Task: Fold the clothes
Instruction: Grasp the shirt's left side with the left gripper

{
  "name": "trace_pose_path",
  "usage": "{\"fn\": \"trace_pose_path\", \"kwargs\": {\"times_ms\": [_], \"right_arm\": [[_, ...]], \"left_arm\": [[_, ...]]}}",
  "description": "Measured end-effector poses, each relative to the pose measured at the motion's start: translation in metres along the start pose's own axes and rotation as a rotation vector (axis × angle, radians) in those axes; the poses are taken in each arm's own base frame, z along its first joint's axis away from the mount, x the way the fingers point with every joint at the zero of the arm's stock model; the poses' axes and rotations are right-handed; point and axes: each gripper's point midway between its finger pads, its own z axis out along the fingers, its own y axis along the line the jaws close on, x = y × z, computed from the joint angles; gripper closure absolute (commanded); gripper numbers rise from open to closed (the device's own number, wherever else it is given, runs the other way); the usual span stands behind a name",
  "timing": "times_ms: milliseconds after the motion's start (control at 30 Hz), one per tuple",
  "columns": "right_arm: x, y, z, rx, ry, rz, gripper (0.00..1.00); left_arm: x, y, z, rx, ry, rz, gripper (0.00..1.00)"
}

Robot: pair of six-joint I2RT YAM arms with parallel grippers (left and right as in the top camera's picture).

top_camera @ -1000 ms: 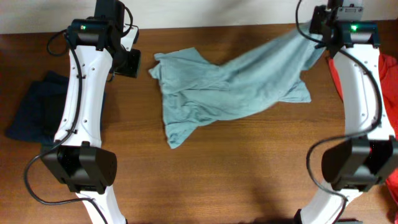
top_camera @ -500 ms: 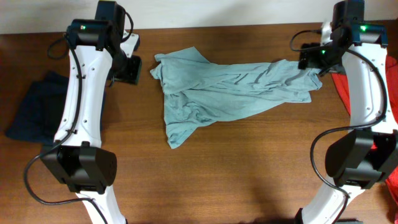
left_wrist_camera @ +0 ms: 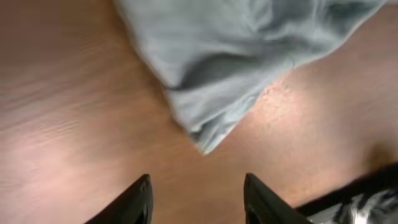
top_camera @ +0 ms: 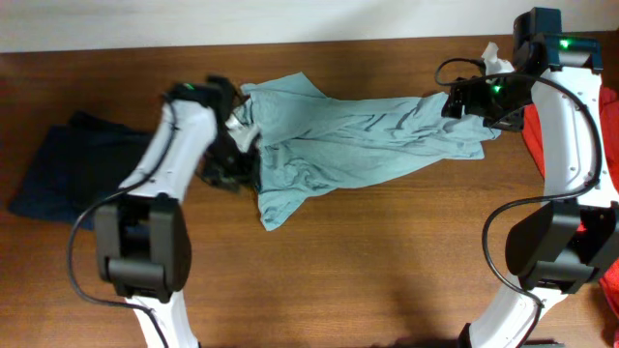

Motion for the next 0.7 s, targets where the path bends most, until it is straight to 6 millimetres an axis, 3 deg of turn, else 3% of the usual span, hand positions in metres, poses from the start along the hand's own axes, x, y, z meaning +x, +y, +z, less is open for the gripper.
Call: {"fn": "trace_pose_path", "kwargs": {"times_ms": [200, 433, 500, 533, 567, 700], "right_arm": [[0.0, 0.001, 0.0, -0.004, 0.001, 0.0, 0.09], [0.0, 0.001, 0.0, -0.004, 0.0, 0.0, 0.09], [0.0, 0.001, 0.0, -0.004, 0.0, 0.0, 0.09], [0.0, 0.001, 0.0, -0.004, 0.0, 0.0, 0.09], [0.0, 0.001, 0.0, -0.004, -0.001, 0.0, 0.09], [-0.001, 0.001, 0.0, -0.004, -0.004, -0.001, 0.09]], "left_arm": [[0.011, -0.022, 0.051, -0.067, 0.036, 0.118, 0.53], [0.024, -0.011, 0.08, -0.173, 0.052, 0.115, 0.6], [0.024, -0.009, 0.08, -0.184, 0.048, 0.106, 0.73], [0.023, -0.008, 0.08, -0.193, 0.044, 0.1, 0.94], [0.023, -0.006, 0.08, -0.204, 0.039, 0.089, 1.0], [0.024, 0.0, 0.077, -0.237, 0.044, 0.082, 0.99]]}}
